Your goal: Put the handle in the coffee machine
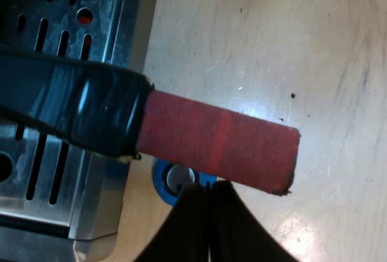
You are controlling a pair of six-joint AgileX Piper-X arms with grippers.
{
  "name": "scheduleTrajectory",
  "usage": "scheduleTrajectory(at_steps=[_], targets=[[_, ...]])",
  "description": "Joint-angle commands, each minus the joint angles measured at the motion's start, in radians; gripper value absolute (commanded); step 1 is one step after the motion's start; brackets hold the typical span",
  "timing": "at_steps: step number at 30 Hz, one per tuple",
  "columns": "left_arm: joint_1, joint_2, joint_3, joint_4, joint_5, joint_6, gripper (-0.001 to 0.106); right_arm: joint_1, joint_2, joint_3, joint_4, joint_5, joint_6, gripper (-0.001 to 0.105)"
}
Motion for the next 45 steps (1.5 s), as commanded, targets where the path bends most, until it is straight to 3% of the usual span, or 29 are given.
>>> scheduleTrajectory(at_steps=[1, 6, 16, 25, 36, 45], targets=[[-0.007, -0.005, -0.006, -0.017, 0.089, -0.012, 0.0, 0.0, -0.009, -0.001, -0.002, -0.006, -0.004, 0.065], [-0.05, -0.005, -0.006, -0.027, 0.121, -0.032, 0.0, 0.0, -0.009, -0.001, -0.002, -0.006, -0.004, 0.065], [-0.167, -0.005, -0.006, -0.055, 0.123, -0.04, 0.0, 0.0, -0.009, -0.001, -0.002, -0.006, -0.004, 0.065], [-0.167, -0.005, -0.006, -0.059, 0.123, -0.056, 0.0, 0.0, -0.009, -0.001, -0.002, -0.004, -0.004, 0.065], [-0.149, -0.005, -0.006, 0.113, 0.03, -0.004, 0.0, 0.0, -0.009, -0.001, 0.055, -0.004, -0.004, 0.065], [-0.023, -0.077, -0.006, 0.149, -0.001, -0.004, 0.0, 0.0, -0.009, -0.001, 0.055, -0.006, 0.004, 0.065]])
